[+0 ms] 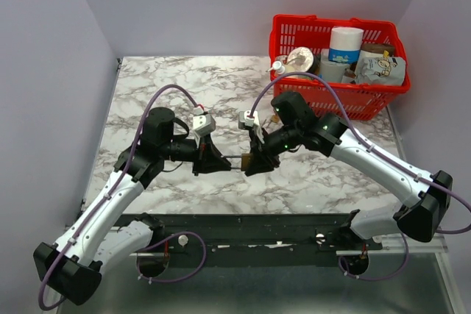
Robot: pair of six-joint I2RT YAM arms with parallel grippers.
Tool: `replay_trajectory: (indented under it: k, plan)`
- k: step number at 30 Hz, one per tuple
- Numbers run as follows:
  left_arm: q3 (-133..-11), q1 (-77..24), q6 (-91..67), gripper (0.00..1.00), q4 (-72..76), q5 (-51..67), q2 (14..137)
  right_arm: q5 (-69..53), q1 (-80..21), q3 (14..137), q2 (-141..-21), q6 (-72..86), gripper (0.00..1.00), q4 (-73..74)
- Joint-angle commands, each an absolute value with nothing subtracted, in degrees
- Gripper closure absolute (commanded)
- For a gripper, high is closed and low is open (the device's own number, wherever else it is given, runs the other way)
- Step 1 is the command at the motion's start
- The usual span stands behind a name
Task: Lock with the key
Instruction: Lock the lock.
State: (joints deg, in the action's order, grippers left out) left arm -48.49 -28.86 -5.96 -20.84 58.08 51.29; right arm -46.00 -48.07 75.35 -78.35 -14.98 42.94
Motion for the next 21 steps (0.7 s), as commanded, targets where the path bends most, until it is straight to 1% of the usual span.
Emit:
replay_trajectory:
  k: [1, 3, 4, 5, 6, 7, 8, 9, 10, 12, 14, 15, 16, 17, 19, 21]
  plan:
    - [-54.75, -25.93, -5.62, 1.00, -11.87, 53.97, 54.22, -48.26, -51.94, 72.87, -77.52, -13.98, 0.99, 28.83]
    - [-55.81, -25.93, -9.30, 1.00, -9.59, 53.44, 55.54, -48.08, -51.86, 73.56, -78.13, -13.62, 0.99, 29.35]
    - [-56.33, -26.01, -10.01, 0.98, -8.36, 52.92, 56.68, -47.82, -51.86, 74.00, -79.09, -13.45, 0.99, 29.96]
    - [-57.82, -26.02, -11.76, 0.93, -8.26, 52.04, 57.39, -47.38, -51.86, 74.87, -79.54, -13.19, 0.99, 30.06]
    - [-58.70, -25.93, -12.65, 0.87, -8.17, 51.25, 58.09, -46.68, -51.94, 75.23, -79.80, -12.40, 0.99, 30.06]
    - [-59.49, -25.93, -13.27, 0.68, -9.04, 49.24, 59.14, -44.23, -51.86, 75.58, -79.98, -11.96, 0.99, 29.88]
    - [-60.72, -25.58, -13.97, 0.59, -9.49, 48.35, 59.32, -42.99, -51.59, 75.85, -79.89, -11.26, 1.00, 29.71]
    - [-60.65, -25.14, -17.89, 0.51, -9.41, 47.56, 59.24, -41.93, -50.55, 75.68, -79.72, -9.42, 0.99, 29.10]
    - [-60.12, -24.53, -20.45, 0.41, -7.84, 44.94, 58.98, -38.18, -49.75, 75.33, -79.37, -7.93, 0.99, 26.66]
    - [-58.72, -22.16, -25.03, 0.36, -7.12, 42.20, 57.13, -34.38, -46.17, 72.44, -76.91, -2.24, 1.00, 22.52]
    - [-58.19, -19.62, -30.57, 0.26, -4.84, 38.96, 55.64, -29.99, -43.78, 69.89, -73.32, 2.00, 0.99, 14.79]
    - [-58.18, -19.16, -32.41, 0.18, -4.66, 37.02, 55.29, -28.06, -42.73, 68.31, -72.43, 3.94, 0.99, 12.50]
    - [-58.36, -18.99, -35.39, 0.15, -4.83, 35.17, 55.11, -24.30, -42.54, 67.68, -71.55, 4.22, 0.99, 9.26]
    - [-58.62, -18.72, -36.64, 0.14, -5.18, 32.72, 55.28, -23.48, -42.54, 67.07, -70.93, 4.31, 0.99, 7.75]
    - [-58.45, -18.72, -39.36, 0.09, -4.84, 32.08, 55.72, -23.64, -42.54, 66.62, -70.40, 4.66, 0.99, 4.41]
    - [-57.57, -18.72, -42.96, 0.08, -4.14, 31.29, 56.51, -24.52, -42.54, 67.58, -71.88, 4.66, 0.99, 4.13]
